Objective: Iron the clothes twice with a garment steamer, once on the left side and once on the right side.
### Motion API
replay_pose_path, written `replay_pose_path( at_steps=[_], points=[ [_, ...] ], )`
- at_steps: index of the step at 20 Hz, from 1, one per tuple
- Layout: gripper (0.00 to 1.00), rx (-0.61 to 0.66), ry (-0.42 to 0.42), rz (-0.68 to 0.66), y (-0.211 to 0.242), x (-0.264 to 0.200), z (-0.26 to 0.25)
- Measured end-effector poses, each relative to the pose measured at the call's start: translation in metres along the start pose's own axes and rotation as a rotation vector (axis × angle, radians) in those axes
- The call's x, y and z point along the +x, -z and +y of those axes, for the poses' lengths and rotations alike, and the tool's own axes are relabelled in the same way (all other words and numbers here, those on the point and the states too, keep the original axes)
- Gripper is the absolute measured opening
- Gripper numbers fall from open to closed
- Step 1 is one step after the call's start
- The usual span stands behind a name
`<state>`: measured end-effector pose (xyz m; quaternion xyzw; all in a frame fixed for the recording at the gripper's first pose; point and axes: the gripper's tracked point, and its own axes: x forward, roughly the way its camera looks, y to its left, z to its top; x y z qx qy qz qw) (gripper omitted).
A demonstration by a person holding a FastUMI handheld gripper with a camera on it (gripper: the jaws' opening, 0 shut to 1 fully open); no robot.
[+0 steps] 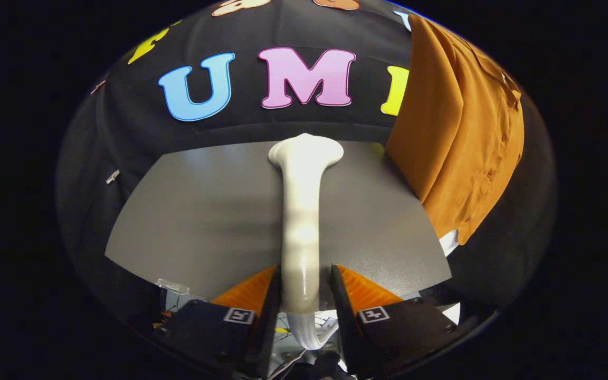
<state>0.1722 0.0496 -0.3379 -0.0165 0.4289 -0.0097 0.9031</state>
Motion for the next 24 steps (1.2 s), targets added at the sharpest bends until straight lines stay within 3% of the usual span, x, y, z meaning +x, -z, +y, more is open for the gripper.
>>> replay_pose_path(
  at_steps=[2,3,5,11,17,24],
  points=[
    [0.38,-0.009,-0.009,-0.032,-0.004,-0.004,-0.001],
    [0.38,-0.017,-0.017,-0.046,-0.002,-0.009,0.001],
    [0.27,-0.026,-0.036,-0.085,-0.005,-0.005,0.003],
    [0.26,0.026,-0.039,-0.239,-0.024,-0.032,-0.006],
    [0.26,0.054,-0.082,-0.492,-0.066,-0.114,-0.020],
    [0.26,0.037,-0.133,-0.754,-0.082,-0.211,-0.066]
  ],
)
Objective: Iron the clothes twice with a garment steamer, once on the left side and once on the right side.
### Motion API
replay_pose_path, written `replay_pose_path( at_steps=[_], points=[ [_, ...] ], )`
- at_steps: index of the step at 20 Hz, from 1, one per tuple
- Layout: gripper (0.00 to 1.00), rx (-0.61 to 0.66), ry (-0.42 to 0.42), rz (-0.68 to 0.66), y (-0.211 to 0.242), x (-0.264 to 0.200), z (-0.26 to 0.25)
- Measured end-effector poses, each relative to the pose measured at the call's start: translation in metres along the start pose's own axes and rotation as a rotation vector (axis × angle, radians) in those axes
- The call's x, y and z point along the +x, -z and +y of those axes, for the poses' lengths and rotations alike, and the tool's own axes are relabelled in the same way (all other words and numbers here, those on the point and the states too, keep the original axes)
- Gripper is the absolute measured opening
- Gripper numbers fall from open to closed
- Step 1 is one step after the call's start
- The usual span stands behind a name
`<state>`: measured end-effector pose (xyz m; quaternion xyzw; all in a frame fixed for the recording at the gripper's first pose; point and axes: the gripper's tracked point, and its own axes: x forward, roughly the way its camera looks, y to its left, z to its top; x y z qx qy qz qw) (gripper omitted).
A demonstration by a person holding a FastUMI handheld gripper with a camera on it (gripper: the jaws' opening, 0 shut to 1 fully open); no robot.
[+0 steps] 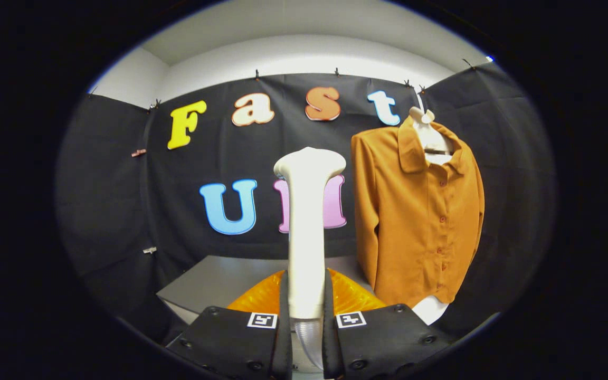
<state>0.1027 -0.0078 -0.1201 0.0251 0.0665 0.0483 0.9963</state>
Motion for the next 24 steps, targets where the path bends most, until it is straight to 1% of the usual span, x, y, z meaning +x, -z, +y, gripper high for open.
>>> replay_pose_path(
  at_steps=[2,5,10,16,24],
  points=[
    [0.26,-0.014,-0.016,-0.060,-0.016,-0.015,-0.015],
    [0.26,-0.029,-0.008,-0.119,-0.028,-0.030,-0.049],
    [0.26,-0.027,0.005,-0.161,-0.027,-0.029,-0.112],
    [0.25,-0.040,0.033,-0.182,-0.017,-0.004,-0.166],
    [0.26,-0.033,0.074,-0.136,0.016,0.048,-0.201]
  ],
)
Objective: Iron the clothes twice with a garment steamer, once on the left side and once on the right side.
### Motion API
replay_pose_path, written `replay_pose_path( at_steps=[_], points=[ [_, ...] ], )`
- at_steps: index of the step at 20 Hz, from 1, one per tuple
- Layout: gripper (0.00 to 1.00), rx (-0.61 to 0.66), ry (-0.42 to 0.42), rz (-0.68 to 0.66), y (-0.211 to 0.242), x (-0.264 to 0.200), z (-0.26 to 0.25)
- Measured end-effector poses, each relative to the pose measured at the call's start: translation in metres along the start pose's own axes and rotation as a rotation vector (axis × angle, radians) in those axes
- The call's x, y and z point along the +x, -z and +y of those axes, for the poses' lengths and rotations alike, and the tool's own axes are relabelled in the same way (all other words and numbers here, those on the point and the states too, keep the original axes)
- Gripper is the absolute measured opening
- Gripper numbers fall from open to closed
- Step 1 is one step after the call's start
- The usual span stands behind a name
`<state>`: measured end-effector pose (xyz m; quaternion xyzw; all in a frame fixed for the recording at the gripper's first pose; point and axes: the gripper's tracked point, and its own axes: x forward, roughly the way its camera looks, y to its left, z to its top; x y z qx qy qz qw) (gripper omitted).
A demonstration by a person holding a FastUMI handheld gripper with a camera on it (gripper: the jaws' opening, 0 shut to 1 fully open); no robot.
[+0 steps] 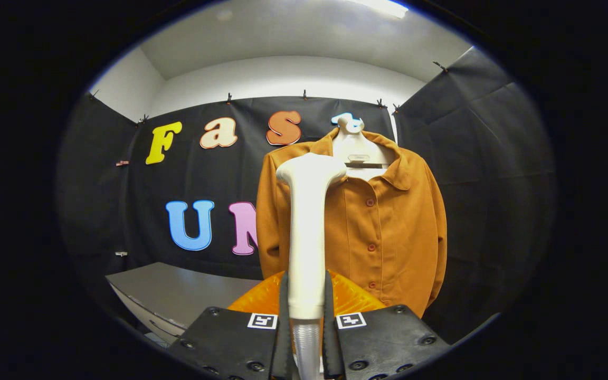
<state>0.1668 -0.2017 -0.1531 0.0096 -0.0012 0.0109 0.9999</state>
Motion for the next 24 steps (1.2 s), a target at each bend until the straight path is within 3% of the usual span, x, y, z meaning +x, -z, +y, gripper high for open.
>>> replay_pose_path(
  at_steps=[13,24],
  points=[
    [0.26,-0.007,0.008,0.071,0.058,0.020,-0.015],
    [0.26,0.028,0.019,0.253,0.147,0.006,-0.034]
  ],
)
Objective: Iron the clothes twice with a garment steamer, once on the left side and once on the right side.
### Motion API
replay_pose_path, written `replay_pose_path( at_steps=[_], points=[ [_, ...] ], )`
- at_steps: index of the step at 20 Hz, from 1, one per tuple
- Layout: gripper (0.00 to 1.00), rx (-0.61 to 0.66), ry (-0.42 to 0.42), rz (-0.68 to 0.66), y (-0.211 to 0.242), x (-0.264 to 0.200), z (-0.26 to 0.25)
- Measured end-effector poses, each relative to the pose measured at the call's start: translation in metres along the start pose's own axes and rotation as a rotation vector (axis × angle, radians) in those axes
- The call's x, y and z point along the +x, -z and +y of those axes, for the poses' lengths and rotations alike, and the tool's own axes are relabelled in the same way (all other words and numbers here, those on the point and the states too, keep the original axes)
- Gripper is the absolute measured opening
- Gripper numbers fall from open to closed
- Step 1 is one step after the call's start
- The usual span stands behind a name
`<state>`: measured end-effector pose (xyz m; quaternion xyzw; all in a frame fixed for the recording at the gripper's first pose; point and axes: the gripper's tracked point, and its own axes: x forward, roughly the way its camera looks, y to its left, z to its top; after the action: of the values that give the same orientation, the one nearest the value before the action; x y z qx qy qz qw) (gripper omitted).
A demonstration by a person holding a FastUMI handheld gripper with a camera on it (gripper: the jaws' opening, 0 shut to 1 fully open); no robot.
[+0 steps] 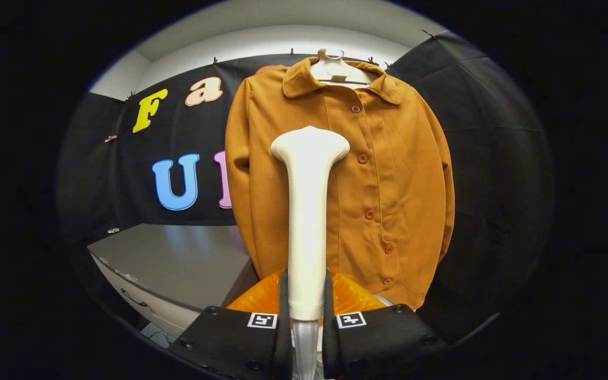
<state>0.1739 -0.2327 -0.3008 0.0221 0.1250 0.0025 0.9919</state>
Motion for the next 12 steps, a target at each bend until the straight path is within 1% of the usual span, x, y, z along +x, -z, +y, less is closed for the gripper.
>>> replay_pose_path(
  at_steps=[6,12],
  points=[
    [0.26,-0.027,-0.002,0.099,0.047,-0.007,-0.010],
    [0.26,-0.027,0.005,0.202,0.098,-0.022,-0.019]
  ],
)
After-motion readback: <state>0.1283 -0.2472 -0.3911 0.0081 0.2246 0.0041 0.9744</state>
